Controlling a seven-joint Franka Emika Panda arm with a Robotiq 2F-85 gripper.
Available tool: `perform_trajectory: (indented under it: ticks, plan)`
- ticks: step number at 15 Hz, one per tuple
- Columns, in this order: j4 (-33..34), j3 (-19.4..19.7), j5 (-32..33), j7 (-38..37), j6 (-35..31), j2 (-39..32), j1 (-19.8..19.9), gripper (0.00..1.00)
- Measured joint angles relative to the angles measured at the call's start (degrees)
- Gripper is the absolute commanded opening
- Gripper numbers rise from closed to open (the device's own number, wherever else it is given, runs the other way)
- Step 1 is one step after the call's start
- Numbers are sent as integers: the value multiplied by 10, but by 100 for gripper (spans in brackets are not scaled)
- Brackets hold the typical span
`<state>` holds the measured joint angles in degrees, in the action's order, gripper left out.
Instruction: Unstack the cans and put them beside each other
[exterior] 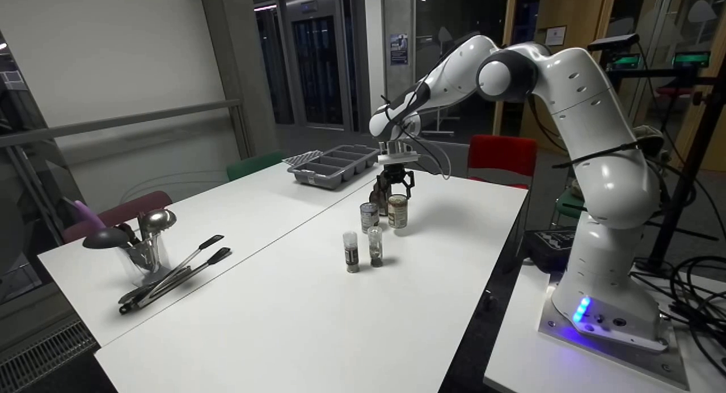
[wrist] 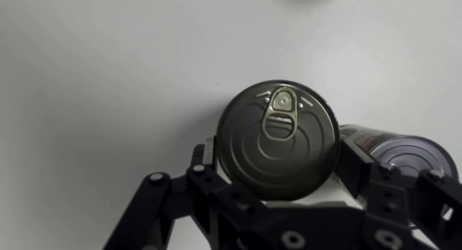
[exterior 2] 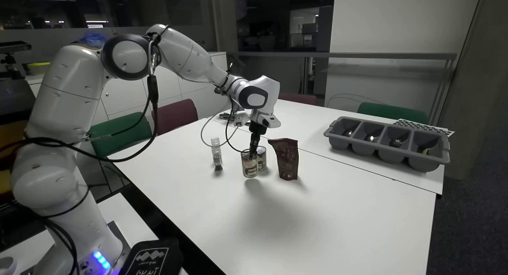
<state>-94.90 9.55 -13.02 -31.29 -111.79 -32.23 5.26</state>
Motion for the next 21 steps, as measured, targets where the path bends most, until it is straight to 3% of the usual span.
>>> perform_trajectory:
  ticks: [11, 21]
  plan:
    - [95, -8, -3, 1, 21, -76, 1, 56]
    - [117, -9, -4, 1, 22, -95, 1, 56]
